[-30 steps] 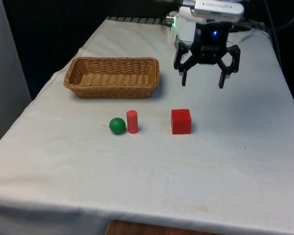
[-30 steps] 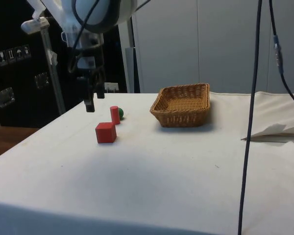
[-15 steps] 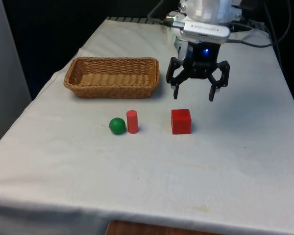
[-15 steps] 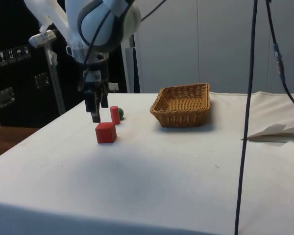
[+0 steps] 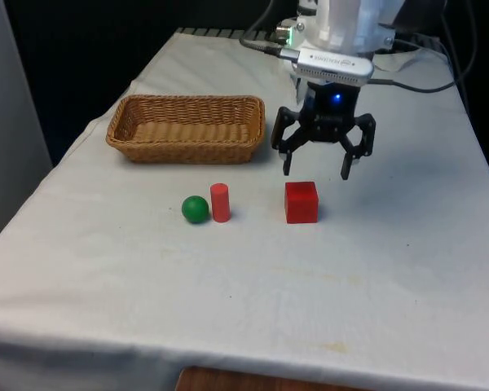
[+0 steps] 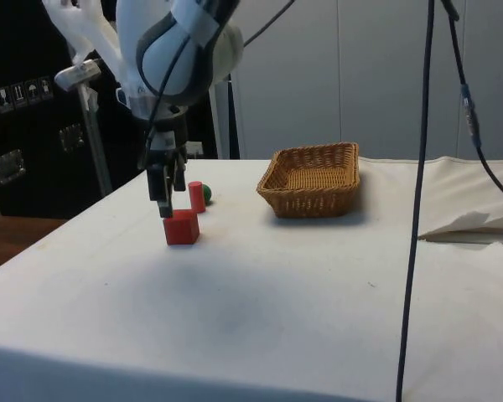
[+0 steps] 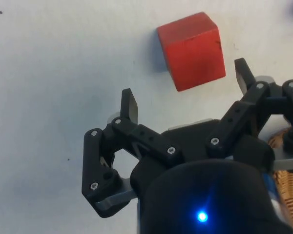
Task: Pick up the object to the left of the cylinder and place it into the basket.
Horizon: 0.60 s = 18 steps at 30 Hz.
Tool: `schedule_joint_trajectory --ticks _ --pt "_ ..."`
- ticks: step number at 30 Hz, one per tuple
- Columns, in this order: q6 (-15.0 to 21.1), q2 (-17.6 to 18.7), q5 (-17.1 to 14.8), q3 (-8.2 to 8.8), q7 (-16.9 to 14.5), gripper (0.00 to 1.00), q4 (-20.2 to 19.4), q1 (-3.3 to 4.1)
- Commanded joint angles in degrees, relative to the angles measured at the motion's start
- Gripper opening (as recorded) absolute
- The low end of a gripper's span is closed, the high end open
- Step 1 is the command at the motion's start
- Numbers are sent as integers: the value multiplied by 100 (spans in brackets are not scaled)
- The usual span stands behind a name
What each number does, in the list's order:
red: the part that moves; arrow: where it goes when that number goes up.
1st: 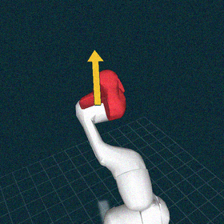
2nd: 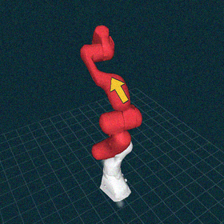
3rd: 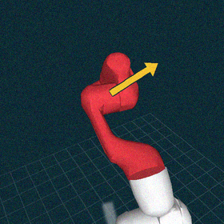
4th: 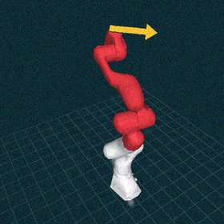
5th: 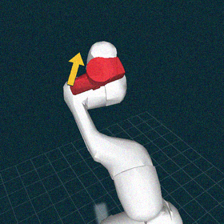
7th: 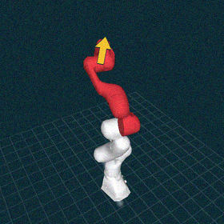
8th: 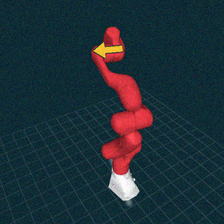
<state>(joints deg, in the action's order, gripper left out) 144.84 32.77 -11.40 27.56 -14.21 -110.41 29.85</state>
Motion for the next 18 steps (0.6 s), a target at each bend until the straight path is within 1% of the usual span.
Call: schedule_joint_trajectory --ticks 1,6,7,8,12,13,15,16,17,18 --pt "86 63 -120 -92 -80 100 29 -80" --pt "138 258 -344 -86 -223 100 120 -109" --pt "74 241 -281 0 -160 100 103 -34" --pt "149 292 -390 -80 -252 100 138 -109" --pt "241 407 -550 -69 -367 100 160 -132" --pt "292 435 -642 -69 -453 100 155 -166" --pt "327 458 -756 -63 -561 100 149 -195" --pt "264 487 -716 23 -498 100 155 -109" --pt "332 470 -819 -52 -630 100 149 -206" --pt "332 481 -882 -40 -693 100 149 -218"
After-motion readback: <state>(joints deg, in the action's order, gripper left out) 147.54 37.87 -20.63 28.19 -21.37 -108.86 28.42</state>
